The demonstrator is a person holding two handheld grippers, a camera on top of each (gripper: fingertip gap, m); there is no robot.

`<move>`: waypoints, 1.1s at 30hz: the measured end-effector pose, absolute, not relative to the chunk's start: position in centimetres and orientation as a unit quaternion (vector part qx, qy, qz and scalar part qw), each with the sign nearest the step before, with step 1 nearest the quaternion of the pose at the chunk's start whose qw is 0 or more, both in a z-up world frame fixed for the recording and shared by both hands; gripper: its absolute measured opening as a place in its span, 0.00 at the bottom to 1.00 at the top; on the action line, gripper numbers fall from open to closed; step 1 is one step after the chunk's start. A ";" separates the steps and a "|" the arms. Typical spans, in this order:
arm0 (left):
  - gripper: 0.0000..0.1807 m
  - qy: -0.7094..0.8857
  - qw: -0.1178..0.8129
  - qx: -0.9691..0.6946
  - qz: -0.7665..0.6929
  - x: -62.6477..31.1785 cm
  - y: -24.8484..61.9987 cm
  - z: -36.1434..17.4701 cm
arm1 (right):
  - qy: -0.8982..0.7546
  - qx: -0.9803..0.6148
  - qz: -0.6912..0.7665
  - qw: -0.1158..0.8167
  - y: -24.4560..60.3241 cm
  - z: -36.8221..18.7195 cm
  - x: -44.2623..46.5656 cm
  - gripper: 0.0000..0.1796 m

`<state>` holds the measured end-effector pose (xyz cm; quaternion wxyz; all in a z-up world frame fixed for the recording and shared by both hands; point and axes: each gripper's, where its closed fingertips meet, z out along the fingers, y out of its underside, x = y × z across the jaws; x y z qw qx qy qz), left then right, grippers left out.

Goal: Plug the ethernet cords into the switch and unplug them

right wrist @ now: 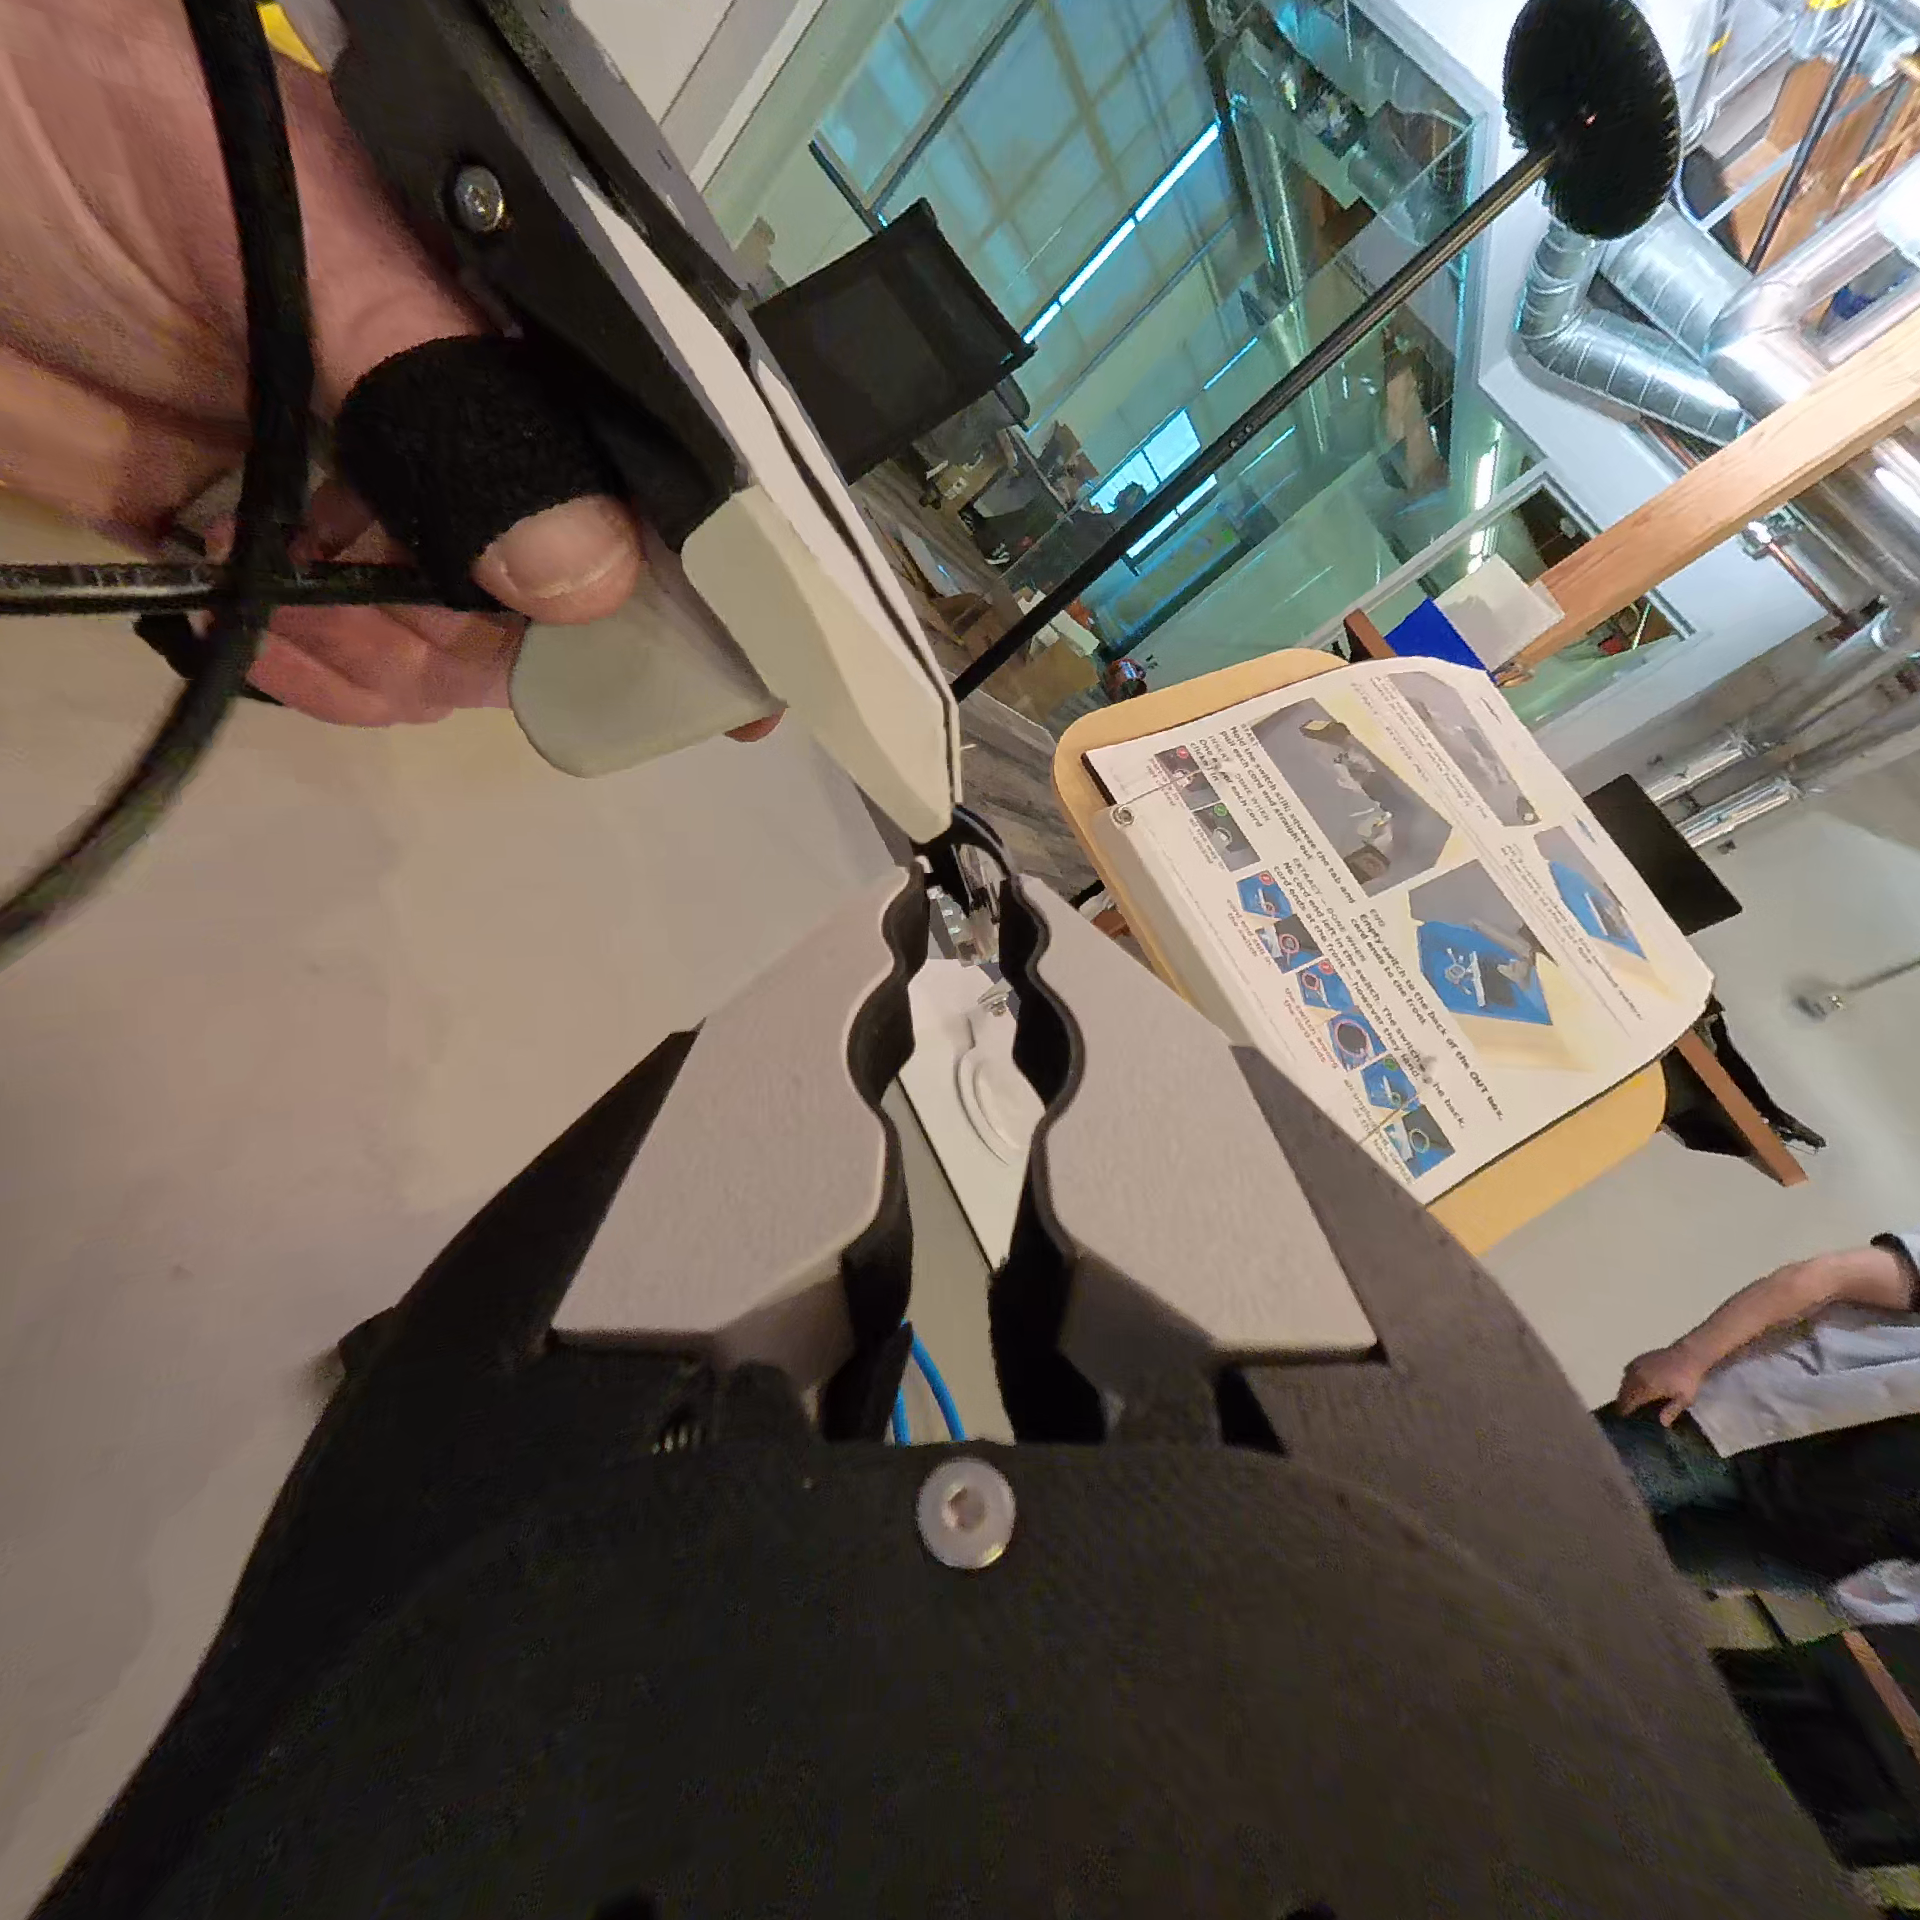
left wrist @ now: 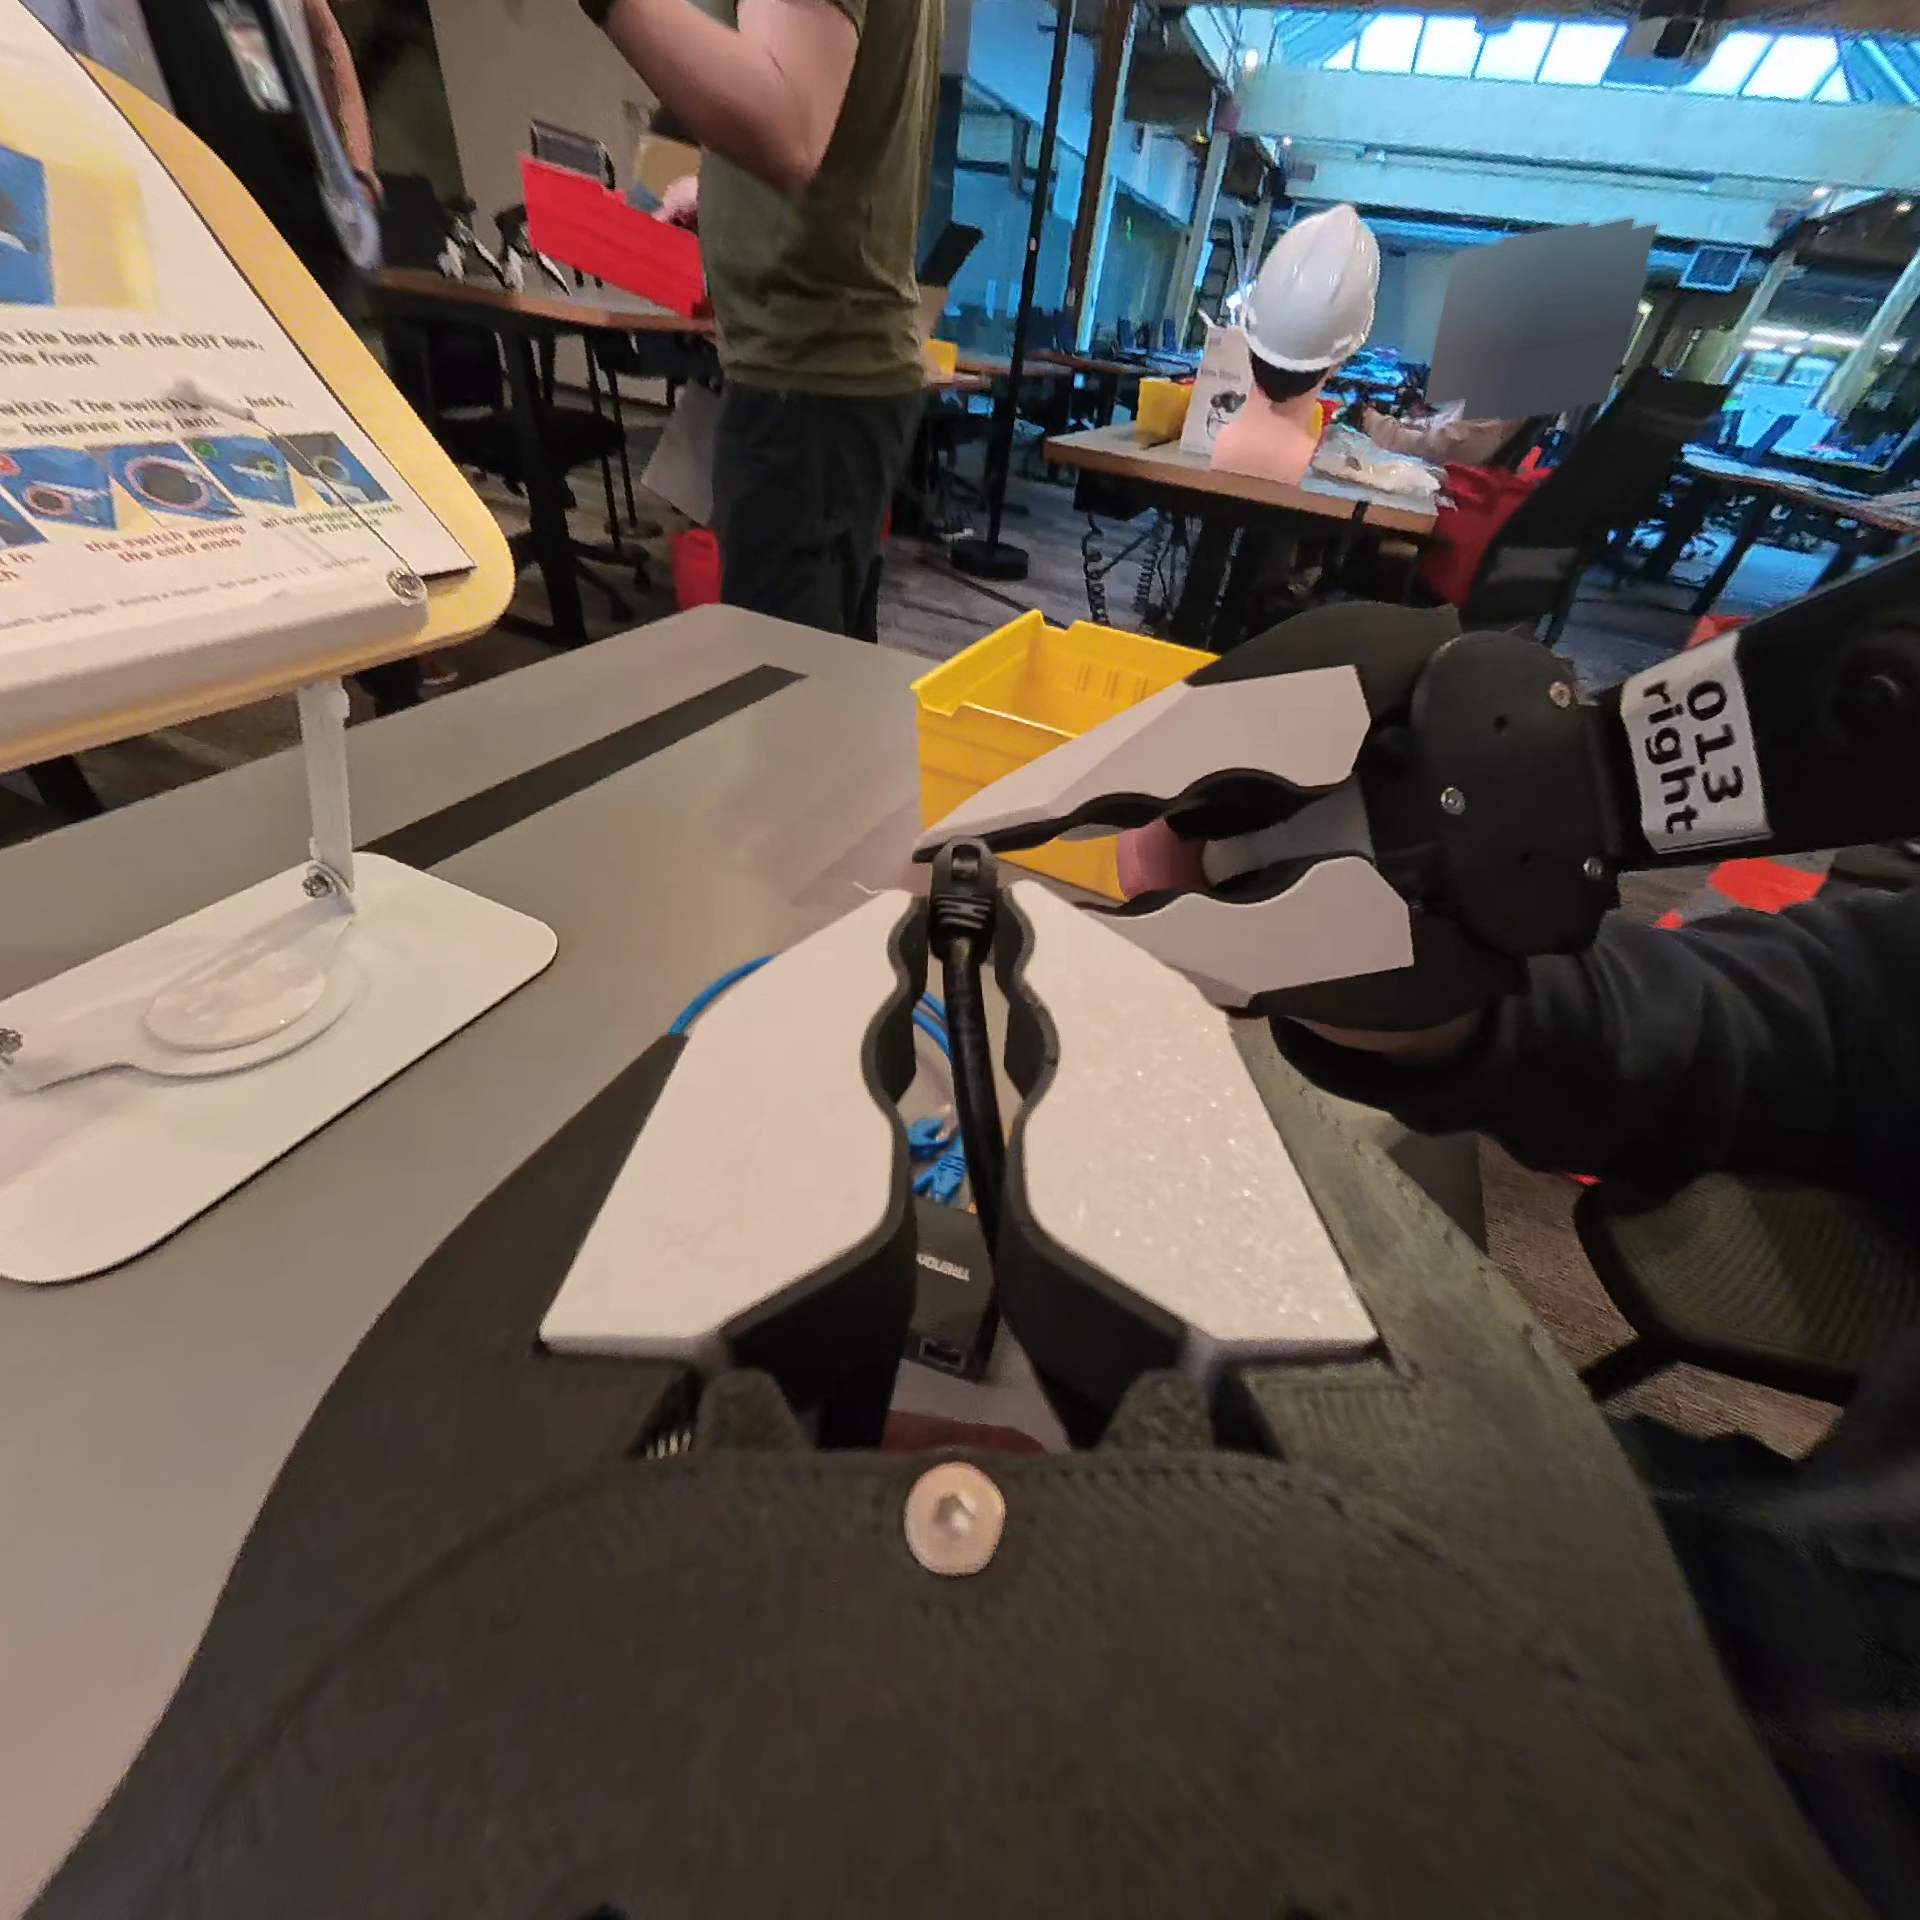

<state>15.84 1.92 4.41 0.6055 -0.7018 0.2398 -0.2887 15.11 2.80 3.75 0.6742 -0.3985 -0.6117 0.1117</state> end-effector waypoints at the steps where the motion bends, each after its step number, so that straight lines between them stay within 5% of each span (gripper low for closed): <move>1: 0.07 0.239 0.613 -0.698 -0.282 15.9 2.0 4.5 | -0.609 -0.400 0.113 0.676 2.9 3.8 15.1 0.06; 33: 0.07 0.250 0.609 -0.710 -0.250 15.1 2.7 3.8 | -0.620 -0.389 0.101 0.674 3.9 3.4 14.7 0.07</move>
